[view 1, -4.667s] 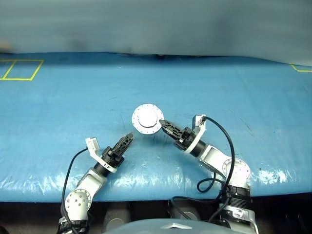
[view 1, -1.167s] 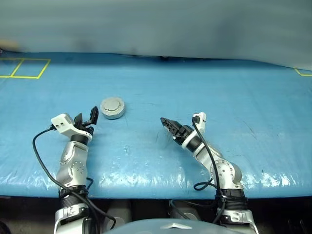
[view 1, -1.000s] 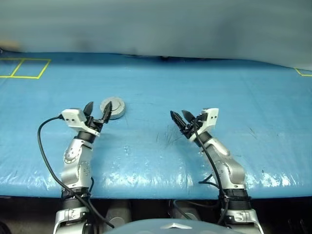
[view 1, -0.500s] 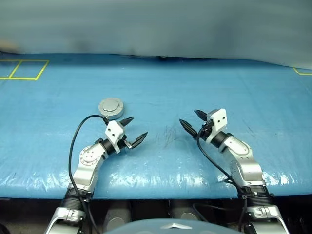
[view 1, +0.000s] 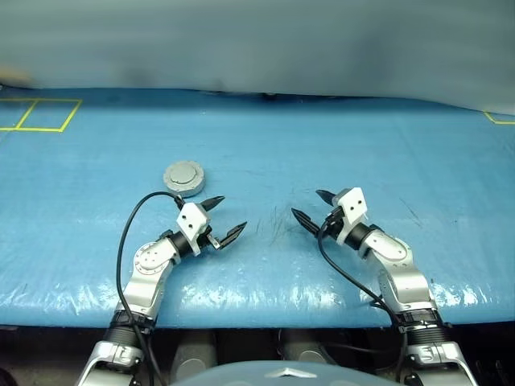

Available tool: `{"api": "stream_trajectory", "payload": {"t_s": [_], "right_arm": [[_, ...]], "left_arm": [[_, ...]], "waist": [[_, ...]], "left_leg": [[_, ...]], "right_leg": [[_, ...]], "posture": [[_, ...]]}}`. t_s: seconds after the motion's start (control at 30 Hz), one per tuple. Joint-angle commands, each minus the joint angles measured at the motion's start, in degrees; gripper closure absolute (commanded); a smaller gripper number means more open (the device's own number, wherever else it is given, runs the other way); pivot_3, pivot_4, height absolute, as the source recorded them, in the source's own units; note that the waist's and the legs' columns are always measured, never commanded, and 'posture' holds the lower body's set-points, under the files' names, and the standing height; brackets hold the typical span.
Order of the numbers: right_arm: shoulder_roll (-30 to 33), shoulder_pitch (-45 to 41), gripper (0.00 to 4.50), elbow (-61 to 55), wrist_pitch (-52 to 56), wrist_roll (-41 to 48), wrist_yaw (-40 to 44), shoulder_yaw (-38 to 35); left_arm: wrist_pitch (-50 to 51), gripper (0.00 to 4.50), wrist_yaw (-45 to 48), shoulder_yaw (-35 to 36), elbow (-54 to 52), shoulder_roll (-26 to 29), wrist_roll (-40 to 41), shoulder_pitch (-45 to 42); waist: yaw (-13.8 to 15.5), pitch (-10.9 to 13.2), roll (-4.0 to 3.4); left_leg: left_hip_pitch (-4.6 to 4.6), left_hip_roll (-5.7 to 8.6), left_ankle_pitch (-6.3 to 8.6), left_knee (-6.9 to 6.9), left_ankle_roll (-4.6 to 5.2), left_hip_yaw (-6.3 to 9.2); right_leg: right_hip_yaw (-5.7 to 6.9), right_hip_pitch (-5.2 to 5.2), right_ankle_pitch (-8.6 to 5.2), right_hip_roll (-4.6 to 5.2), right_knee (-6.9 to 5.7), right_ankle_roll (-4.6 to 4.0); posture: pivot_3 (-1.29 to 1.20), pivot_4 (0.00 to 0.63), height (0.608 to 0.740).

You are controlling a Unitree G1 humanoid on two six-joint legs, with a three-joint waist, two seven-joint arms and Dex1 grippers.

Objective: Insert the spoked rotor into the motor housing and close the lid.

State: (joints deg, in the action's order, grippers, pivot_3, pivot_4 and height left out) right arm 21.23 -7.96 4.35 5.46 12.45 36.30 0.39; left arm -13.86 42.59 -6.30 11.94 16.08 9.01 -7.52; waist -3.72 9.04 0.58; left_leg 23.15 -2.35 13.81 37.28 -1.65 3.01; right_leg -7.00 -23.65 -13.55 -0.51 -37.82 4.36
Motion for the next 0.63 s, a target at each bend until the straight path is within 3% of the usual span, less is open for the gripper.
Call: {"api": "stream_trajectory", "payload": {"t_s": [0.03,0.63], "right_arm": [[0.0,-0.5,0.01,-0.5,-1.0,0.0,-0.1,-0.5],[0.2,0.2,0.01,-1.2,-0.6,-0.9,-1.0,-0.4]], "left_arm": [[-1.7,0.00,-0.2,-0.3,-0.1,-0.3,-0.3,-0.4],[-3.3,0.00,-1.2,-0.8,1.4,-1.2,-1.6,-0.4]], "waist": [[0.0,0.0,0.00],[0.0,0.0,0.00]], "left_leg": [[-0.01,0.00,0.00,0.00,0.00,0.00],[-0.03,0.00,0.00,0.00,0.00,0.00]], "right_leg": [[0.00,0.01,0.00,0.00,0.00,0.00],[0.00,0.03,0.00,0.00,-0.01,0.00]], "posture": [[0.00,0.150,0.740],[0.00,0.150,0.740]]}}
